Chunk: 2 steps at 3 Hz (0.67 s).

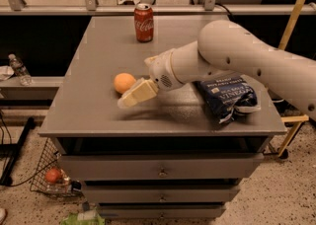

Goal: Move orange near coke can

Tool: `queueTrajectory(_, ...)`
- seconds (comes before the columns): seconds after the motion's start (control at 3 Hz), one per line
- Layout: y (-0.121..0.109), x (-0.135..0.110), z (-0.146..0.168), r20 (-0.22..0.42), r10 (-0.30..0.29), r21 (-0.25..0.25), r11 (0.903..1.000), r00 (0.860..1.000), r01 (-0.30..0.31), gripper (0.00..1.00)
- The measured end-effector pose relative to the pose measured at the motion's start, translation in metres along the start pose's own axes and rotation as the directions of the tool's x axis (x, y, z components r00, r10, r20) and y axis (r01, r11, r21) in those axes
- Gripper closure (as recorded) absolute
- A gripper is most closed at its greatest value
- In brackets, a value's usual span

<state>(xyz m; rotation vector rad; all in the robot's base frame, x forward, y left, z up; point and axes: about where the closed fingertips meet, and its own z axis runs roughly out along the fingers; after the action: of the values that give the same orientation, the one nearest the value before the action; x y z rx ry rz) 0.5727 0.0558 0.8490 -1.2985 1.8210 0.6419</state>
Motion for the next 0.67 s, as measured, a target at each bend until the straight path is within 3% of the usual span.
queueTrajectory(0.33, 0.002, -0.011, 0.012, 0.019, -0.004, -0.014, 0.9999, 1.0, 0.005, 0.0)
queueTrajectory(0.67, 0.005, -0.016, 0.022, 0.028, -0.008, -0.025, 0.9996, 1.0, 0.008, 0.19)
